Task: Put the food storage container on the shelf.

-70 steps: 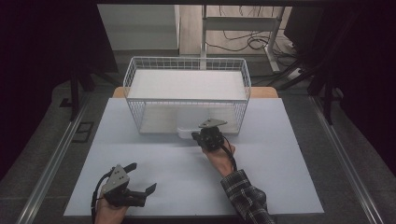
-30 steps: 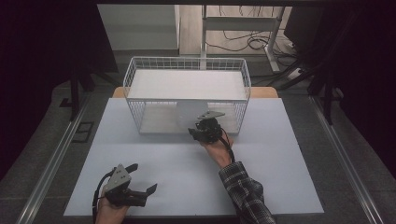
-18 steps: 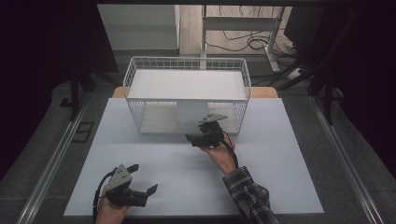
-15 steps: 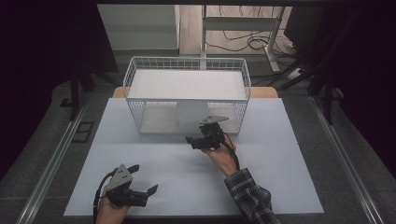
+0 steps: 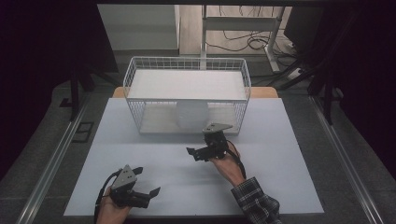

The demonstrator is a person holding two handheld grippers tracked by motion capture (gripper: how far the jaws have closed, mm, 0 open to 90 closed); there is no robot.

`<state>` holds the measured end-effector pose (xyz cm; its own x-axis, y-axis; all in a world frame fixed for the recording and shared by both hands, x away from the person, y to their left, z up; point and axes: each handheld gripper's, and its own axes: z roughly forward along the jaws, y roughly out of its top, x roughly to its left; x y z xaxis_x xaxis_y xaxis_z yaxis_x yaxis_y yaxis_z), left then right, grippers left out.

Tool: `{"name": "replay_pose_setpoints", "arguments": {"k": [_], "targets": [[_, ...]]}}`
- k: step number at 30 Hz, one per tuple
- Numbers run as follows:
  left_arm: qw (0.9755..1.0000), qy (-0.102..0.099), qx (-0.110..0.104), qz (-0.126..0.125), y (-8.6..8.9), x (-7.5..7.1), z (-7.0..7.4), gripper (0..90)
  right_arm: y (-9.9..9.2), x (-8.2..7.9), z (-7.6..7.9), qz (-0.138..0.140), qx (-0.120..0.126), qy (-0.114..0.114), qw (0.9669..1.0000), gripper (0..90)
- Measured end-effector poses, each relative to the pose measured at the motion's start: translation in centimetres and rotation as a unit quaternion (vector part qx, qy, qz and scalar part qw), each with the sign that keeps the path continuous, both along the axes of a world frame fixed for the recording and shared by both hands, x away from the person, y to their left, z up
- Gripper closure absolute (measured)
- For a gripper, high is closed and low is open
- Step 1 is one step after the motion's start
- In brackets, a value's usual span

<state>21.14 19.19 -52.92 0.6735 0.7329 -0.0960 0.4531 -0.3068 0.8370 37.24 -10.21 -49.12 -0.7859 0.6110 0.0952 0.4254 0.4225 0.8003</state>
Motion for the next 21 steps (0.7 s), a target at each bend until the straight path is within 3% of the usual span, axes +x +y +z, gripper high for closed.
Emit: {"name": "replay_pose_setpoints", "arguments": {"k": [3, 6, 21], "targets": [[0.9999, 0.013, 0.004, -0.002, -0.1, 0.1, -0.1, 1.9, -0.3, -0.6, -0.2, 0.01, -0.011, -0.001, 0.9999, 0.0], [0.9999, 0.011, 0.007, -0.003, -0.1, 0.1, -0.1, 1.8, -0.6, -1.2, -0.2, 0.011, -0.021, -0.011, 0.9996, 0.0], [0.9995, 0.017, 0.025, 0.001, -0.2, 0.2, -0.4, 1.9, -1.9, -3.6, -0.5, 0.017, -0.038, -0.009, 0.9991, 0.0]]}}
